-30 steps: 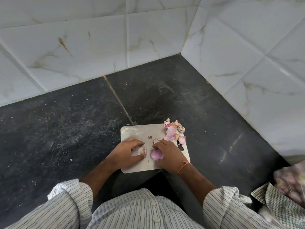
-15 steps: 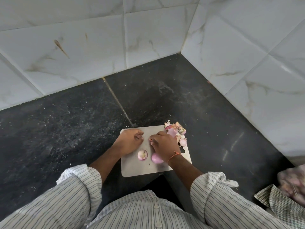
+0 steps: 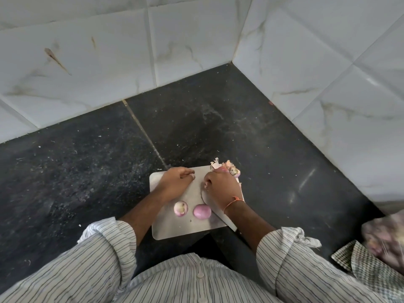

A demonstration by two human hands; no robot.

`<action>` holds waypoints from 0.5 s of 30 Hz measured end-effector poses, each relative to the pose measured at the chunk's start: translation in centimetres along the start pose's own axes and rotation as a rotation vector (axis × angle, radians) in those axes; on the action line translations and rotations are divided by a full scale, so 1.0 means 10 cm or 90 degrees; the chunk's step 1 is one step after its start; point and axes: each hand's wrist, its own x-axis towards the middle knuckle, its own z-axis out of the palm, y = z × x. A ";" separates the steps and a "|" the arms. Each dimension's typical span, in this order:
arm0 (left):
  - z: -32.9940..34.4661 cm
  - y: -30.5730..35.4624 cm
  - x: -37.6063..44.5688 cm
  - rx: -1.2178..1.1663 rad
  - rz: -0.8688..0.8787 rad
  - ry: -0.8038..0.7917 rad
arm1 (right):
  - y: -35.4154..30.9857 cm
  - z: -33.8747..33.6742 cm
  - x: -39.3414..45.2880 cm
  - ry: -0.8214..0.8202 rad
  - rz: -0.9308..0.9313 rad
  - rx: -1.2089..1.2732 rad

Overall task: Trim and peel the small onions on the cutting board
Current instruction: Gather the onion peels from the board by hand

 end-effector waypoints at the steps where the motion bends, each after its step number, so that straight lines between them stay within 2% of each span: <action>1: 0.04 0.04 0.02 -0.061 -0.023 0.006 | 0.04 -0.04 -0.05 0.014 0.016 0.052; 4: 0.15 0.18 0.11 -0.198 -0.082 -0.001 | 0.21 -0.13 -0.18 0.086 0.045 0.122; 7: 0.27 0.26 0.20 -0.213 -0.087 -0.024 | 0.34 -0.24 -0.25 0.127 0.114 0.202; 12: 0.44 0.39 0.24 -0.201 -0.096 -0.064 | 0.54 -0.30 -0.16 0.154 0.280 0.506; 15: 0.47 0.41 0.24 -0.197 -0.094 -0.080 | 0.62 -0.26 -0.09 0.145 0.301 0.482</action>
